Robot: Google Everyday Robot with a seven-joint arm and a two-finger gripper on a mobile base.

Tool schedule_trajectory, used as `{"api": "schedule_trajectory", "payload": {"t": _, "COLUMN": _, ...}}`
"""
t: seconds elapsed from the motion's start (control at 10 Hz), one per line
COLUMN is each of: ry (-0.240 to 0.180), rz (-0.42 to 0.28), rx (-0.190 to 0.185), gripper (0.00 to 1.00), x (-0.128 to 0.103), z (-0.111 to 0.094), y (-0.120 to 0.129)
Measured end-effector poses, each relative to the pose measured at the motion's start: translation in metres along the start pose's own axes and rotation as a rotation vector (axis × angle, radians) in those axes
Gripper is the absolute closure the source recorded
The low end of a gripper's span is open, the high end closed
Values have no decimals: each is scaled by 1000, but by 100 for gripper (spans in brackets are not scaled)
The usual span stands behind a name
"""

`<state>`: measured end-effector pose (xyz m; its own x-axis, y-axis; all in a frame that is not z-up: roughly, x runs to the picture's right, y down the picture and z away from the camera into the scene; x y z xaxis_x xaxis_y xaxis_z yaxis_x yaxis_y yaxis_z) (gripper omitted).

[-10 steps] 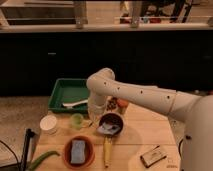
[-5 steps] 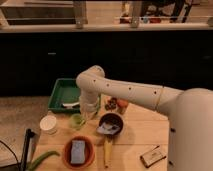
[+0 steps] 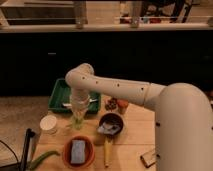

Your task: Place fork in plastic cup

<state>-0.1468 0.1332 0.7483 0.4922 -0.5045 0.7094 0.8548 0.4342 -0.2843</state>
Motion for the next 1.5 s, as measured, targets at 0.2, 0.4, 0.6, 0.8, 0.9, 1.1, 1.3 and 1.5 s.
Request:
{"api": "schedule_trajectory", "payload": {"t": 0.2, "ry": -4, "rz": -16, "rx": -1, "gripper": 100, "x": -3, "z": 2, "y": -9}}
{"api": "schedule_trajectory", "payload": {"t": 0.4, "ry": -8, "rz": -19, "rx": 1, "gripper": 100, "x": -2, "z": 5, "y": -16}}
{"api": "schedule_trajectory", "payload": {"t": 0.6, "ry": -10, "rz": -13, "rx": 1, "gripper": 100, "x": 0, "z": 10, "y": -19}}
{"api": "schedule_trajectory", "payload": {"t": 0.8, "ry": -11, "rz": -1, "rx": 7, "gripper": 100, "x": 2, "z": 15, "y": -23}}
{"api": "schedule_trajectory", "payload": {"t": 0.9, "ry": -11, "rz": 2, "rx": 8, "gripper": 100, "x": 2, "z": 16, "y": -26}}
{"api": "schedule_trajectory", "payload": {"t": 1.1, "ry": -13, "rz": 9, "rx": 10, "gripper": 100, "x": 5, "z": 19, "y": -29}}
{"api": "schedule_trajectory", "payload": {"t": 1.3, "ry": -15, "rz": 14, "rx": 10, "gripper": 100, "x": 7, "z": 21, "y": -31}}
{"api": "schedule_trajectory", "payload": {"t": 1.5, "ry": -18, "rz": 17, "rx": 7, "gripper": 100, "x": 8, "z": 23, "y": -32}}
